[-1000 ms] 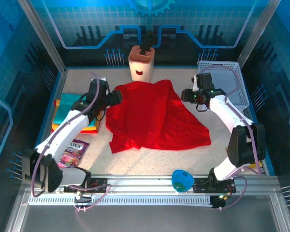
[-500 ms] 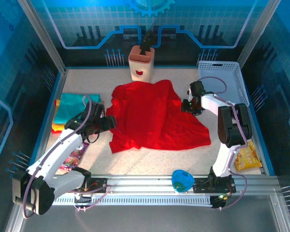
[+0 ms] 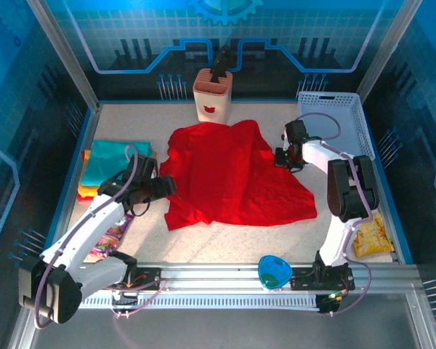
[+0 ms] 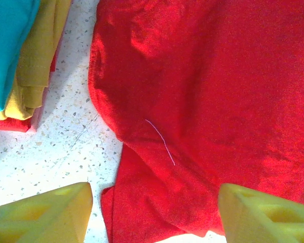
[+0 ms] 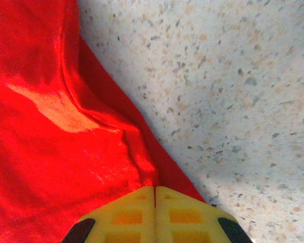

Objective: Fold and stack the t-shirts

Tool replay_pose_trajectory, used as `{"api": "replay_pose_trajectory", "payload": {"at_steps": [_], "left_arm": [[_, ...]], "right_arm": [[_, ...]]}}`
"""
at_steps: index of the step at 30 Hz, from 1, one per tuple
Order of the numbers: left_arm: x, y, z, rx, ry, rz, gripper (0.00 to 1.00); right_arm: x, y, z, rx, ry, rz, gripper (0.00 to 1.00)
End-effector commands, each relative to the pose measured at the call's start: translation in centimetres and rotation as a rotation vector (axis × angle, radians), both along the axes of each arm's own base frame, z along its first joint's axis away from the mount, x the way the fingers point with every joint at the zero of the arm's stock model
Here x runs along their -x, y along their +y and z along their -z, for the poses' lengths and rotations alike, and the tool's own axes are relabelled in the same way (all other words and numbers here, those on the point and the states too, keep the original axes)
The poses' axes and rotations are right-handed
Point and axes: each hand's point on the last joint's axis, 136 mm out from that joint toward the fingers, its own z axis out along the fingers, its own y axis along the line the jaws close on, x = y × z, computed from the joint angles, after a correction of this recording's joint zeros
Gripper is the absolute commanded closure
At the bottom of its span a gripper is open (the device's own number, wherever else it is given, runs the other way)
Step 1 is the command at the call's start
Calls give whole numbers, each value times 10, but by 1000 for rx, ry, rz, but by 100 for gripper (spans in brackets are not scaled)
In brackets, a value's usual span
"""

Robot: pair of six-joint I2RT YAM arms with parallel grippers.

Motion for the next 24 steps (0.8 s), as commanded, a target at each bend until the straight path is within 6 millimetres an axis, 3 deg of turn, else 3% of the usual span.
{"api": "replay_pose_trajectory", "payload": {"at_steps": [1,6,10,12,15,18,21,24], "left_arm": [[7,2,5,-16,29,4,32],[8,9,-8,-51,12,8,32],[10,11,-10,-57,16,6,31],[11,11,-8,-45,23,2,32],[15,10,-3,-33,36,-4,32],[20,8,3,-14,53,-9,32],[25,5,11,9,80,-9,32],[31,1,22,43,112,-16,32]], "right_arm": [[-23,1,-62,46,-141,-14,100],[-62,-26,-130,130,-295,88,100],[-104,-66,-169,176,-383,267,100],[-122,-79,-180,170,-421,330,100],[-154,-84,-196,114,-484,366,100],[-180,-84,-196,104,-510,376,100],[-187,-83,-181,129,-441,380,71],[-180,-76,-172,155,-412,359,39]]}}
